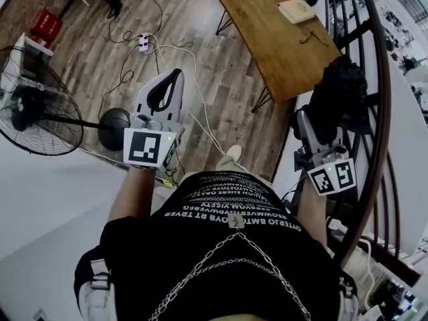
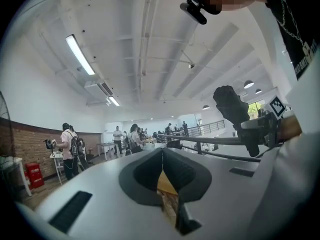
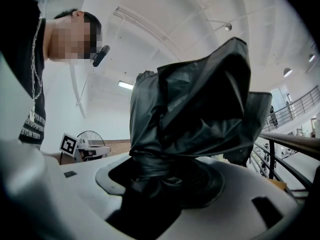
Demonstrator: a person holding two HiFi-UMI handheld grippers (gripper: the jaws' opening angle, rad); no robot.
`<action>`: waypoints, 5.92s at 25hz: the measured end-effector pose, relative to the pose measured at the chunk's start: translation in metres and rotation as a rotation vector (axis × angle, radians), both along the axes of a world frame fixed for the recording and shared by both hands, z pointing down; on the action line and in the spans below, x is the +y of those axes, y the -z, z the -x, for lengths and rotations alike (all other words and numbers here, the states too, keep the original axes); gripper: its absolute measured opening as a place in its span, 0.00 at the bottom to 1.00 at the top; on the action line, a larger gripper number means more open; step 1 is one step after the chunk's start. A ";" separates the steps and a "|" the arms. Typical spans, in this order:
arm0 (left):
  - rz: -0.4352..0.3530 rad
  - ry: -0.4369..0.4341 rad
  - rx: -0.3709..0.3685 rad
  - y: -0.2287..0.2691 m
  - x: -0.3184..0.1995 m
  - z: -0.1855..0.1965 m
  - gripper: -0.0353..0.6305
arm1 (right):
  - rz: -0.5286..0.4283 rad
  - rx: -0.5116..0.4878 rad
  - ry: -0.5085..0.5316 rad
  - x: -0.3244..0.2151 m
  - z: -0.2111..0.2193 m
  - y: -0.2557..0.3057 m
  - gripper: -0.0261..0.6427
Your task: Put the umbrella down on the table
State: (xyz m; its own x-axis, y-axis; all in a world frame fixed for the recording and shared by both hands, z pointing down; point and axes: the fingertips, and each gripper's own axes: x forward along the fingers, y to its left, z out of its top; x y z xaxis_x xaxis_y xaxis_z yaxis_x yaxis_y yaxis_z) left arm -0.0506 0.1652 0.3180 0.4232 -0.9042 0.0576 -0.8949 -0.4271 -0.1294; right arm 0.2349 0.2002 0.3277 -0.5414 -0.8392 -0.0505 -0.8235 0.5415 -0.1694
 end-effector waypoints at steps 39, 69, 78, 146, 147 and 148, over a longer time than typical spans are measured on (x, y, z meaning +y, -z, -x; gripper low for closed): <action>0.040 0.063 0.006 -0.002 -0.098 -0.043 0.10 | 0.108 -0.095 0.109 -0.098 -0.042 -0.032 0.44; -0.002 -0.037 0.007 0.001 -0.296 0.030 0.10 | 0.132 -0.056 0.044 -0.274 0.060 -0.014 0.44; 0.015 -0.019 0.026 -0.006 -0.344 0.105 0.10 | 0.117 -0.061 0.066 -0.323 0.136 -0.006 0.44; 0.109 0.008 -0.062 -0.050 -0.709 0.132 0.10 | 0.582 -0.119 -0.050 -0.752 0.138 -0.210 0.44; 0.111 0.003 -0.060 -0.052 -0.714 0.132 0.10 | 0.597 -0.112 -0.060 -0.757 0.138 -0.219 0.44; 0.114 -0.004 -0.060 -0.054 -0.720 0.133 0.10 | 0.615 -0.106 -0.069 -0.762 0.138 -0.229 0.44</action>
State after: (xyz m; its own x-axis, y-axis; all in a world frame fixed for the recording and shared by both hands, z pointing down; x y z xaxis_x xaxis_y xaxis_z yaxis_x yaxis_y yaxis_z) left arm -0.1836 -0.5546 0.3721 0.4196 -0.8886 0.1853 -0.8853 -0.4457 -0.1325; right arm 0.0971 -0.5614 0.5564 -0.5037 -0.7647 0.4020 -0.8145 0.2652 -0.5160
